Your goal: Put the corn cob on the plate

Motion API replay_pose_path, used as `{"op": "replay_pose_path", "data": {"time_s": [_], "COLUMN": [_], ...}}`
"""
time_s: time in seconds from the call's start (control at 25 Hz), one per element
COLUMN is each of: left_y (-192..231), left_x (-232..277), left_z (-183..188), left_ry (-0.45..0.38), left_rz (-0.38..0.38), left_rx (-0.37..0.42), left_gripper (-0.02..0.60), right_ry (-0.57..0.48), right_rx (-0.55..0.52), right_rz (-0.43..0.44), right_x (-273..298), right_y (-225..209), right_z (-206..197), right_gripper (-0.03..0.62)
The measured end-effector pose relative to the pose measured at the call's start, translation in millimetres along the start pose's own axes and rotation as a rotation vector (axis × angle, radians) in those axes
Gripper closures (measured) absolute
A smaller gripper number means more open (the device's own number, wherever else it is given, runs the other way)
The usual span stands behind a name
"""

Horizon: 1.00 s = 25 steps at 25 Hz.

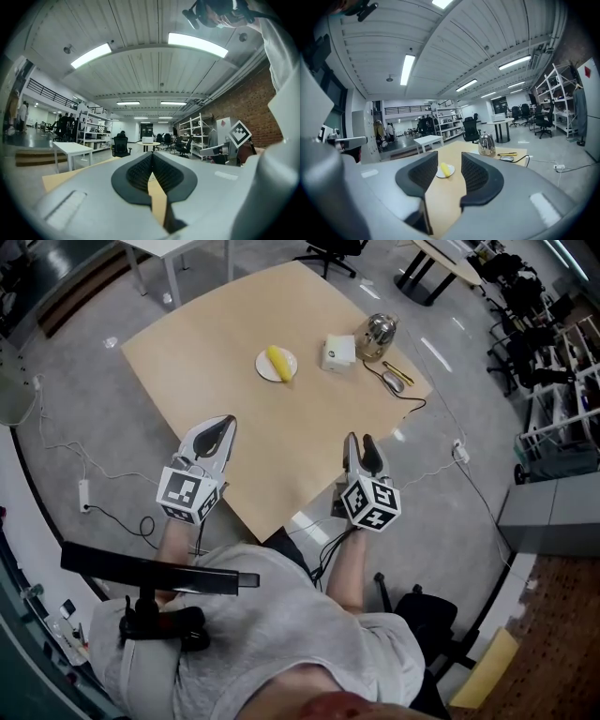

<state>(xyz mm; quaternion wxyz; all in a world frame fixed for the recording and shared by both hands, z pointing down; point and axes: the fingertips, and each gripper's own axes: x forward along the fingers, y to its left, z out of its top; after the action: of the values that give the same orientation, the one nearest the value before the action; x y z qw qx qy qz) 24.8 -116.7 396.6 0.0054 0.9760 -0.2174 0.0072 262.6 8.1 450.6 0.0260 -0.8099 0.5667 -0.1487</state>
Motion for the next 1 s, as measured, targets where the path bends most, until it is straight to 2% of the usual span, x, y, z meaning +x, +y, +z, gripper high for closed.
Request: {"op": "replay_pose_path", "data": {"time_s": [0.52,1.0], "left_y": [-32.3,-69.5], "left_x": [-2.0,2.9], "left_z": [16.3,21.7], "left_ry": [-0.036,-0.044], "left_rz": [-0.085,-0.178], "left_rx": [0.017,0.034], "left_gripper": [0.561,0.561], "right_ry": [-0.029,-0.065], "right_rx": [0.001,0.027], "right_rz": [-0.064,-0.134], "right_x": [-58.1,-104.0], "right_y": [-7.3,-21.2], "right_z": [-5.1,-12.6], "right_gripper": [0.465,0.525]}}
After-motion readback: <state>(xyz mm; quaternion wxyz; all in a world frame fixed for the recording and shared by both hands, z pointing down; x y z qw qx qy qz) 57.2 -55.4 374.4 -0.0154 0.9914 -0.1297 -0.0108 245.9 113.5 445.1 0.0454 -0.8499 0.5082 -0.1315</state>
